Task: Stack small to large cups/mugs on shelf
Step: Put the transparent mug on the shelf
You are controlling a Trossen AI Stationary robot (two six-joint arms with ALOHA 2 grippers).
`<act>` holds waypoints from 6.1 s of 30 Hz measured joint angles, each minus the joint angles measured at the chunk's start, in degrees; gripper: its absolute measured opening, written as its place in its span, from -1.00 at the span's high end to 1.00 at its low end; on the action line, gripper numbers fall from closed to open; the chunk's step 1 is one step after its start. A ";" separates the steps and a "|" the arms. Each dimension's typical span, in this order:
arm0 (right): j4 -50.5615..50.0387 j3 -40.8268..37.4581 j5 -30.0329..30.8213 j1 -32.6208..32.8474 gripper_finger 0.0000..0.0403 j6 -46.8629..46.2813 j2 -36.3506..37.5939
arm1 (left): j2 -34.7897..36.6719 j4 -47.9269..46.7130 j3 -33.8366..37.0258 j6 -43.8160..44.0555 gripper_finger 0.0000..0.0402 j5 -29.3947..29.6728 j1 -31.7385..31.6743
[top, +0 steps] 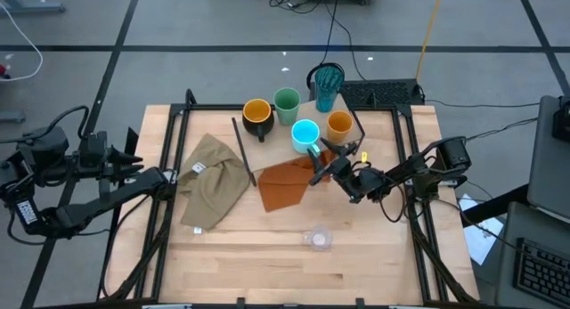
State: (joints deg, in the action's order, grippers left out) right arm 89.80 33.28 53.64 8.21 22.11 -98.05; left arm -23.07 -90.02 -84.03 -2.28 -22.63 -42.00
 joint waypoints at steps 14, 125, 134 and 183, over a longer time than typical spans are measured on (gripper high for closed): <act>-5.89 0.09 -4.45 3.31 -0.23 11.27 17.25 | 0.00 0.00 0.00 0.28 0.52 0.02 0.00; -114.08 26.34 -45.84 12.45 -0.23 -41.37 27.80 | 22.69 7.61 14.01 -7.76 0.52 -16.11 -24.79; -114.56 26.36 -49.66 12.11 -0.23 -37.00 19.86 | 22.69 7.60 14.01 -6.96 0.52 -15.87 -24.79; -111.08 24.90 -57.19 11.82 0.03 -43.06 6.38 | 22.69 7.04 14.00 -6.65 0.52 -15.87 -24.79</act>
State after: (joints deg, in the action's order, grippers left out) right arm -21.28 58.17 -3.55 20.03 -20.95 -91.67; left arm -0.38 -82.98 -70.02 -8.93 -38.50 -66.78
